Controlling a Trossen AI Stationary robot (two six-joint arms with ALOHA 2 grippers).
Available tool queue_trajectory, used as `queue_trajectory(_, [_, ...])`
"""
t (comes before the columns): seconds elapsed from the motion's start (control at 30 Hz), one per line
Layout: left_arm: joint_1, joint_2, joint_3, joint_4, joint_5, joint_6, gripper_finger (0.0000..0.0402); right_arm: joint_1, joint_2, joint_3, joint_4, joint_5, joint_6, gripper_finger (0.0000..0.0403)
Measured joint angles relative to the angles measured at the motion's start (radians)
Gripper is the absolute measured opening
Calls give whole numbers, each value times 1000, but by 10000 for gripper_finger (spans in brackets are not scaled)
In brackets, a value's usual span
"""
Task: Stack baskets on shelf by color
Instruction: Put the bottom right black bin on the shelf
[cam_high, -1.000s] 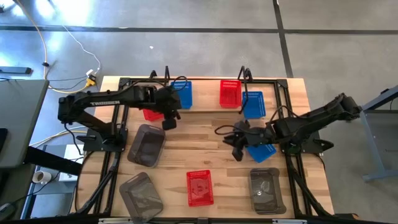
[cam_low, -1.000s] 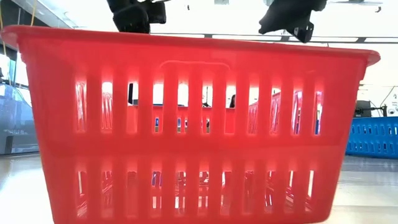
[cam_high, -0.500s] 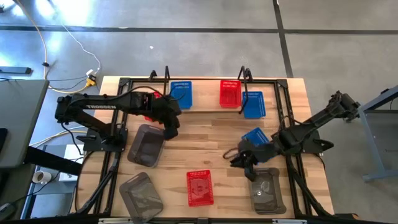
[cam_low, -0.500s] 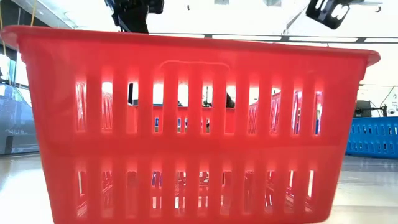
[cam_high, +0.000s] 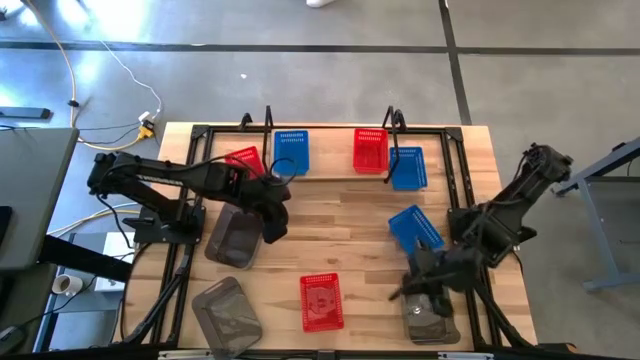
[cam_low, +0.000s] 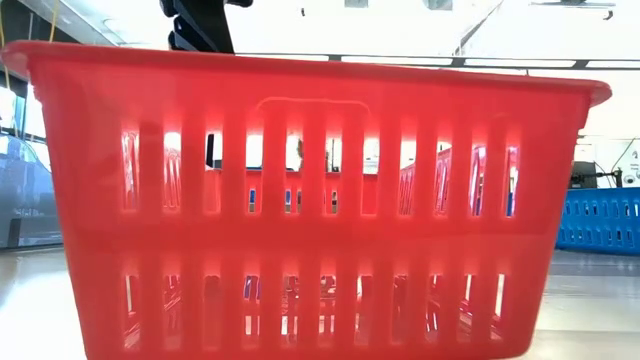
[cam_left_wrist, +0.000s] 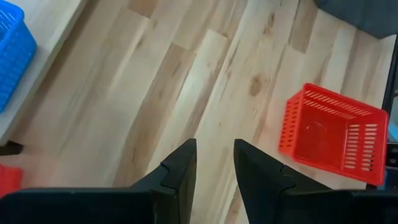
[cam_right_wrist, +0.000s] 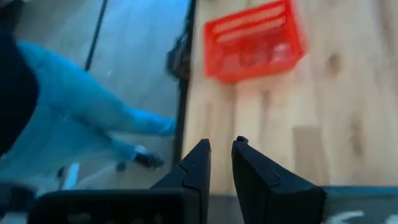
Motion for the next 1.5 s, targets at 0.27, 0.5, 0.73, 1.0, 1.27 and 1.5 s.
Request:
queue_trajectory(0.27, [-36, 0, 0, 0, -16, -32, 98, 117, 1, 0, -33, -43, 48, 53])
queue_trajectory(0.5, [-55, 0, 0, 0, -30, -87, 98, 179, 4, 0, -72, -52, 125, 87])
queue_trajectory(0.73, [-56, 0, 0, 0, -34, -91, 98, 248, 85, 0, -68, -54, 161, 143])
queue_trajectory(1.0, [-55, 0, 0, 0, -38, -90, 98, 308, 217, 0, 50, -77, 164, 149])
queue_trajectory(1.27, [-55, 1, 0, 0, -41, -87, 98, 325, 333, 0, 94, -106, 188, 149])
queue_trajectory(1.5, [-55, 1, 0, 0, -41, -87, 98, 325, 424, 0, 113, -179, 188, 149])
